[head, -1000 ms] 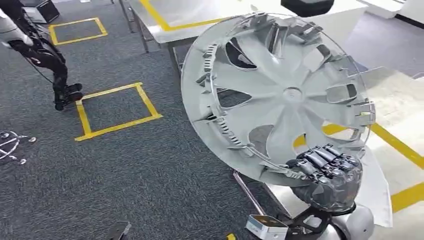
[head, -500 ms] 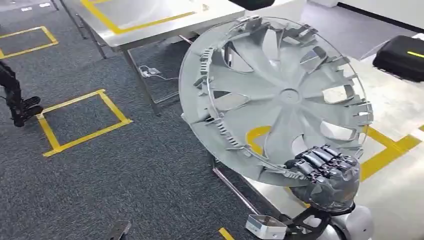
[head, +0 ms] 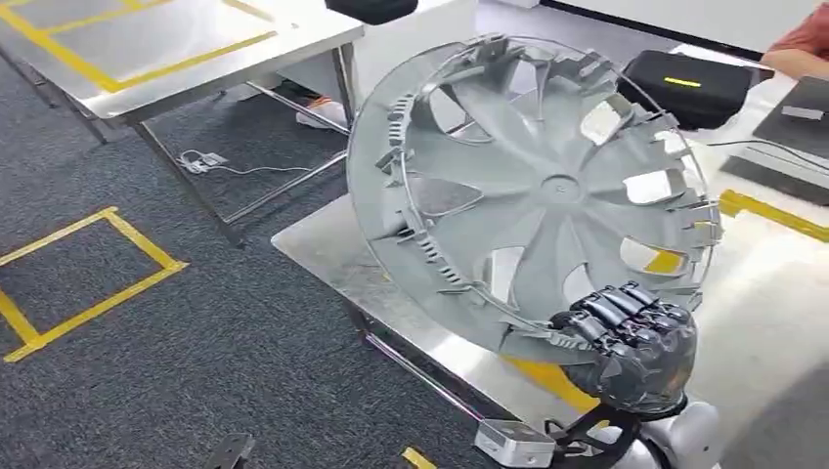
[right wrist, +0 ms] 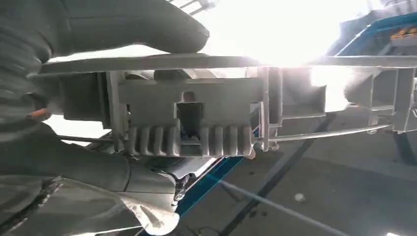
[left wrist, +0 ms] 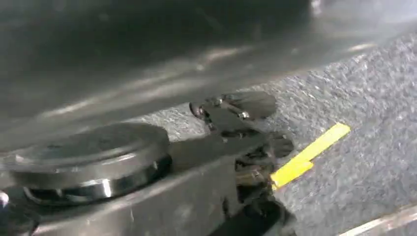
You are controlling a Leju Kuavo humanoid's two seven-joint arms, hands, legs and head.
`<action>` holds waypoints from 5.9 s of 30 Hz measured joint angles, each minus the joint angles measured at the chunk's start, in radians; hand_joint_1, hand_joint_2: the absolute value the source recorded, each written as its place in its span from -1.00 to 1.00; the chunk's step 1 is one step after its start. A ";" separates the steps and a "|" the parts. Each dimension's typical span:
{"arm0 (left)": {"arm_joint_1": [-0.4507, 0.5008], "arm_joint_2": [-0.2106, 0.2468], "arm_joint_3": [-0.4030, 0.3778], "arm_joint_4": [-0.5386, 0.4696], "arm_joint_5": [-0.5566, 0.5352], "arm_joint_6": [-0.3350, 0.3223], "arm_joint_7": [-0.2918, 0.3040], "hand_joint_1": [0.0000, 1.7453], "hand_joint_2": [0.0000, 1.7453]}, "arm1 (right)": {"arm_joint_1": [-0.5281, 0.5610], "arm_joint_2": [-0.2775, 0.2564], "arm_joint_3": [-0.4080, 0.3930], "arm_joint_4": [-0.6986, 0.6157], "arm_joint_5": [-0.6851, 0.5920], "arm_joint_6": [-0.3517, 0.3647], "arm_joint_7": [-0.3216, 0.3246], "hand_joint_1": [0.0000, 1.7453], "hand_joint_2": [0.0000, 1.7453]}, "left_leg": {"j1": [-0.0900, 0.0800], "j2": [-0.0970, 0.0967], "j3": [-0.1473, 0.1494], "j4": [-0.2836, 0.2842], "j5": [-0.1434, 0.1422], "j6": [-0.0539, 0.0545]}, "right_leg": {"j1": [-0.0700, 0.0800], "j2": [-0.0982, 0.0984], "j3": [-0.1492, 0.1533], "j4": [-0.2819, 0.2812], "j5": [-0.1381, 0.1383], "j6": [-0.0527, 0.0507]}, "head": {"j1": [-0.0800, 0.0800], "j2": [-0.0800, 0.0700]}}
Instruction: Take the parts from the cabinet and place them on the table.
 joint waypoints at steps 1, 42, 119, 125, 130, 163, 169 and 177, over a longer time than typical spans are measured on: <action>0.000 -0.002 0.000 0.000 0.000 0.000 0.000 -1.00 -1.00 | 0.002 0.000 0.000 0.000 0.001 0.000 0.000 1.00 1.00 | -0.001 0.009 0.000 0.000 0.000 0.000 | -0.005 0.013 -0.003 -0.003 0.003 0.006 | 0.002 0.000; 0.007 -0.003 0.012 0.002 0.017 -0.006 0.001 -1.00 -1.00 | -0.005 -0.024 0.021 0.004 0.000 0.000 0.023 1.00 1.00 | 0.009 0.160 0.003 -0.026 0.016 0.005 | -0.005 -0.143 -0.055 0.121 -0.041 0.044 | 0.015 0.000; 0.004 0.006 0.043 0.003 -0.007 -0.018 0.028 -1.00 -1.00 | -0.201 -0.302 0.134 0.356 0.226 0.010 0.505 1.00 1.00 | 0.000 0.071 -0.009 -0.006 0.011 -0.012 | 0.003 -0.055 0.012 -0.015 -0.002 0.010 | 0.007 0.000; 0.001 0.006 0.043 0.003 -0.021 -0.023 0.028 -1.00 -1.00 | -0.241 -0.320 0.209 0.370 0.232 0.022 0.502 1.00 1.00 | 0.000 0.071 -0.009 -0.006 0.011 -0.012 | 0.003 -0.055 0.012 -0.014 -0.002 0.010 | 0.008 0.000; -0.004 0.006 0.042 0.003 -0.026 -0.024 0.028 -1.00 -1.00 | -0.279 -0.344 0.284 0.369 0.213 0.034 0.499 1.00 1.00 | 0.000 0.071 -0.009 -0.006 0.011 -0.012 | 0.003 -0.055 0.011 -0.014 -0.002 0.009 | 0.007 0.000; -0.006 0.006 0.042 0.003 -0.018 -0.027 0.023 -1.00 -1.00 | -0.293 -0.406 0.391 0.409 0.085 0.126 0.509 1.00 1.00 | 0.000 0.071 -0.010 -0.006 0.011 -0.012 | 0.003 -0.055 0.011 -0.015 -0.002 0.010 | 0.007 0.000; -0.005 0.006 0.042 0.003 -0.018 -0.032 0.023 -1.00 1.00 | -0.294 -0.406 0.392 0.417 0.082 0.130 0.502 -1.00 -1.00 | 0.000 0.071 -0.010 -0.006 0.011 -0.012 | 0.003 -0.055 0.011 -0.015 -0.002 0.010 | 0.007 0.000; -0.003 0.007 0.042 0.003 -0.018 -0.037 0.023 -1.00 -1.00 | -0.309 -0.406 0.393 0.421 0.082 0.131 0.499 -1.00 -1.00 | 0.000 0.070 -0.010 -0.006 0.011 -0.012 | 0.003 -0.056 0.011 -0.015 -0.001 0.010 | 0.007 0.000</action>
